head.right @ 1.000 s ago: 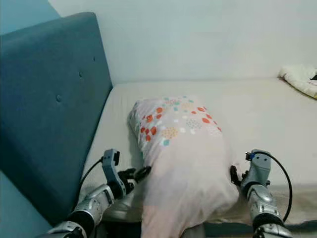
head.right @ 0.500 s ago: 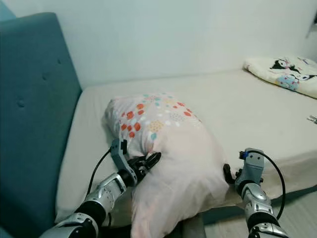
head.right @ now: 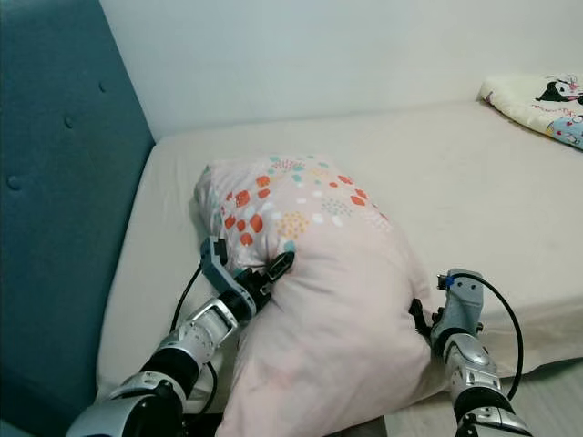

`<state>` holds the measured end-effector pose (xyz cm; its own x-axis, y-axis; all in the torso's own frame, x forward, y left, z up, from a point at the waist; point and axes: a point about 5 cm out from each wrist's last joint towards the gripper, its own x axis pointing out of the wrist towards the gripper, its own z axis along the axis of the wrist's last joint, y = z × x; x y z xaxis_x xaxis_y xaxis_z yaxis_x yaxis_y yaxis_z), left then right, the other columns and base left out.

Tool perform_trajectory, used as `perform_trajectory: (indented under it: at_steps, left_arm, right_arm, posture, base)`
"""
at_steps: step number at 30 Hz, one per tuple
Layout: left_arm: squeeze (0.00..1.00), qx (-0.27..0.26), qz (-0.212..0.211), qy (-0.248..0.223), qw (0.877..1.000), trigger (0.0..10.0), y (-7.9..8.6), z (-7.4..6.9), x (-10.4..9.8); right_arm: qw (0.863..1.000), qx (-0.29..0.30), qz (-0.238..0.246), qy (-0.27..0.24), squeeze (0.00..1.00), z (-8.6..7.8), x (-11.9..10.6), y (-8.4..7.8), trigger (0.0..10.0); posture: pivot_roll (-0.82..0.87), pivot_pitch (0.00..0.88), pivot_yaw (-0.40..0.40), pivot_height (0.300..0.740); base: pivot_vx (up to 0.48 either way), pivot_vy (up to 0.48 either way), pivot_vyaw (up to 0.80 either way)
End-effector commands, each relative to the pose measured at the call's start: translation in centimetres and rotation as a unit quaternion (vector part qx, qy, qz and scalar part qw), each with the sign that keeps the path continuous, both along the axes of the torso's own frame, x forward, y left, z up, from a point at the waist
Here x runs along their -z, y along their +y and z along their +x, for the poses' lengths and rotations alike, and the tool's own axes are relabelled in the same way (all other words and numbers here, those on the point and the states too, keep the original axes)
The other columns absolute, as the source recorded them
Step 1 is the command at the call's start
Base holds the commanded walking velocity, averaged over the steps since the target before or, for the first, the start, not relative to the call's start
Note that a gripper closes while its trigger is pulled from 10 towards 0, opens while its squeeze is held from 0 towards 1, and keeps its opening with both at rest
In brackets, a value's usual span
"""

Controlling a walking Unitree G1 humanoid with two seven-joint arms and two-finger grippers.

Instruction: Clean up the room

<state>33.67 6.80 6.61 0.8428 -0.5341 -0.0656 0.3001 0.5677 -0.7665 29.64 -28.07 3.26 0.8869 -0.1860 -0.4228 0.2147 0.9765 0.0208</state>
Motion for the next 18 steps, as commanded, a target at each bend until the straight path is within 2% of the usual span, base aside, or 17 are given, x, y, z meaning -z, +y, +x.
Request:
perform_trajectory:
  at_steps: [1,4,5,6,8,9,10,12,13,14,16,18]
  left_arm:
    - [0.00,0.040,-0.024,0.014,0.999,10.0,-4.0,-0.8,-0.3]
    - [0.00,0.052,-0.018,0.024,0.998,10.0,-4.8,-1.0,-0.2]
    - [0.00,0.062,0.004,0.022,0.998,10.0,-5.2,-1.2,-0.2]
    - [0.00,0.062,0.004,0.022,0.998,10.0,-5.2,-1.2,-0.2]
    - [0.00,0.109,0.072,0.030,0.991,10.0,-6.2,-1.9,0.5]
    - [0.00,0.109,0.072,0.030,0.991,10.0,-6.2,-1.9,0.5]
    - [0.00,0.128,0.095,0.013,0.987,10.0,-6.6,-2.2,0.6]
    - [0.00,0.128,0.095,0.013,0.987,10.0,-6.6,-2.2,0.6]
    - [0.00,0.139,0.107,0.004,0.984,0.4,-6.9,-2.4,0.6]
    - [0.00,0.148,0.108,0.000,0.983,0.0,-7.2,-2.5,0.5]
    - [0.00,0.153,0.103,0.000,0.983,0.0,-7.5,-2.6,0.4]
    - [0.00,0.160,0.070,0.008,0.985,0.0,-8.1,-2.6,-0.1]
  right_arm:
    - [1.000,-0.005,0.006,0.013,0.00,-0.4,0.7,0.5,10.0]
    - [1.000,0.000,0.005,0.012,0.00,-0.5,0.7,0.2,10.0]
    - [1.000,0.003,0.004,0.012,0.00,-0.6,0.7,0.0,10.0]
    - [1.000,0.003,0.004,0.012,0.00,-0.6,0.7,0.0,10.0]
    - [1.000,0.008,0.002,0.009,0.00,-0.6,0.5,-0.3,10.0]
    - [1.000,0.008,0.002,0.009,0.00,-0.6,0.5,-0.3,10.0]
    - [1.000,0.009,0.001,0.009,0.00,-0.6,0.5,-0.4,10.0]
    - [1.000,0.009,0.001,0.009,0.00,-0.6,0.5,-0.4,10.0]
    - [1.000,0.008,0.000,0.009,0.00,-0.6,0.5,-0.4,10.0]
    - [1.000,0.009,0.001,0.008,0.00,-0.6,0.5,-0.4,10.0]
    - [1.000,0.009,0.001,0.008,0.00,-0.6,0.4,-0.4,10.0]
    - [1.000,0.010,0.001,0.007,0.00,-0.6,0.4,-0.3,10.0]
  posture:
    - [-0.13,0.000,0.017,0.496]
    - [-0.13,0.000,0.019,0.496]
    - [-0.13,0.000,0.020,0.496]
    - [-0.13,0.000,0.020,0.496]
    - [-0.13,0.000,0.020,0.496]
    - [-0.13,0.000,0.020,0.496]
    - [-0.13,0.000,0.019,0.496]
    - [-0.13,0.000,0.019,0.496]
    - [-0.12,0.000,0.019,0.496]
    - [-0.12,0.000,0.024,0.496]
    - [-0.12,0.000,0.025,0.496]
    - [-0.12,0.000,0.025,0.496]
  base:
    - [0.000,0.000,0.00]
    - [0.000,0.000,0.00]
    - [0.000,0.000,0.00]
    - [0.000,0.000,0.00]
    - [0.000,0.000,0.00]
    - [0.000,0.000,0.00]
    - [0.000,0.000,0.00]
    - [0.000,0.000,0.00]
    - [0.000,0.000,0.00]
    - [0.000,0.000,0.00]
    - [0.000,0.000,0.00]
    - [0.000,0.000,0.00]
